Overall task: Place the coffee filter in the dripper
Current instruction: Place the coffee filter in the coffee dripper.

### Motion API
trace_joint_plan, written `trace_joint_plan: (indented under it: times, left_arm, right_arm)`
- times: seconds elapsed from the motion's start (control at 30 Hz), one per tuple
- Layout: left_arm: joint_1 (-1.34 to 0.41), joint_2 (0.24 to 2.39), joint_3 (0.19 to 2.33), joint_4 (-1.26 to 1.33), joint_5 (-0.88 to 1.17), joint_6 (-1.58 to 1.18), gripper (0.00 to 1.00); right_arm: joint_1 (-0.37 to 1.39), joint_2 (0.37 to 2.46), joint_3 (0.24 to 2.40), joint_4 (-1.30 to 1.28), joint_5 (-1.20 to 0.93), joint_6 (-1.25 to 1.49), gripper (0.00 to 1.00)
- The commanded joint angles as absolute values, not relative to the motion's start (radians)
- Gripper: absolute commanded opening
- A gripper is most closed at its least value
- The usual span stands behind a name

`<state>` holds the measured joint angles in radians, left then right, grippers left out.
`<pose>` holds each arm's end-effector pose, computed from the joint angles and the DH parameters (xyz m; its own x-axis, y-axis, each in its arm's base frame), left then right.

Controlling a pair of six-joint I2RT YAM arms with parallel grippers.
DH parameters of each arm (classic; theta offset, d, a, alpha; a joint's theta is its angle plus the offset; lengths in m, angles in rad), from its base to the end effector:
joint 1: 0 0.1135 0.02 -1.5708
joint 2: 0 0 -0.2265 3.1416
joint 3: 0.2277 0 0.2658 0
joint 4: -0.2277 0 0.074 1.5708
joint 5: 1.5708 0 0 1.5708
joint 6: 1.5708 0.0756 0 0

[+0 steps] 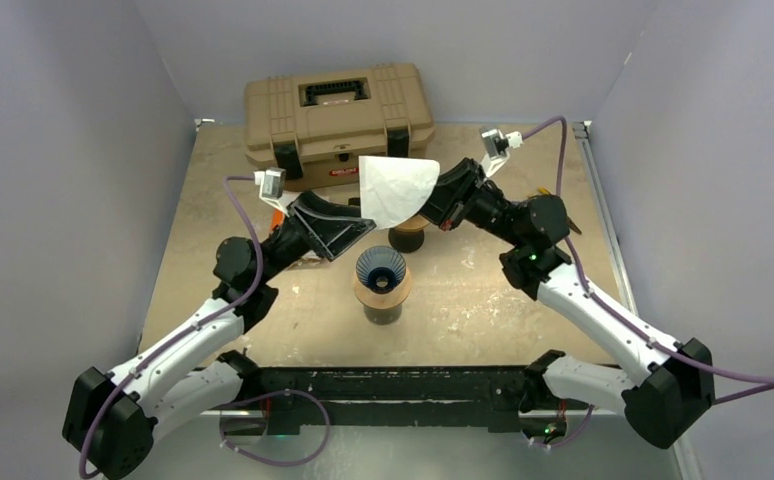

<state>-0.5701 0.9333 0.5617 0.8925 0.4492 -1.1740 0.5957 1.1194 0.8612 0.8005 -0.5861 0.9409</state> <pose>0.2108 -0.1742 0.3281 -0.5789 -0.6157 -0.5345 0.6968 -0.0332 -0.7165 0.2283 0.2053 0.3799 -0.4430 0.5130 -0.7352 -0.8516 0.0156 0.5240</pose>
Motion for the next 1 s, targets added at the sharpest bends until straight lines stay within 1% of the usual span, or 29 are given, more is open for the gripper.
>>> trace_joint_plan:
  times: [0.0,0.17,0.3,0.53,0.63,0.77,0.97]
  left_arm:
    - [-0.572,0.887,0.597,0.722,0.389,-1.009,0.91]
    - [-0.572,0.859,0.637,0.552,0.329,-0.876,0.95]
    - [-0.572,0.835,0.69,0.397,0.28,-0.766,0.95]
    - [-0.572,0.8,0.8,0.073,0.138,-0.541,0.96]
    - [-0.572,0.793,0.853,-0.062,0.068,-0.462,0.96]
    - [-0.572,0.786,0.916,-0.186,0.01,-0.39,0.96]
    - [-0.572,0.789,0.992,-0.28,-0.023,-0.321,0.96]
  right_arm:
    - [0.6,1.068,0.941,0.598,-0.528,0.809,0.0]
    - [0.599,1.061,1.003,0.403,-0.497,0.714,0.0]
    - [0.6,1.068,1.066,0.259,-0.491,0.658,0.0]
    - [0.6,1.095,1.176,-0.02,-0.499,0.553,0.0]
    - [0.599,1.107,1.199,-0.1,-0.503,0.522,0.0]
    - [0.6,1.121,1.216,-0.21,-0.506,0.48,0.0]
    - [0.599,1.151,1.245,-0.366,-0.517,0.423,0.0]
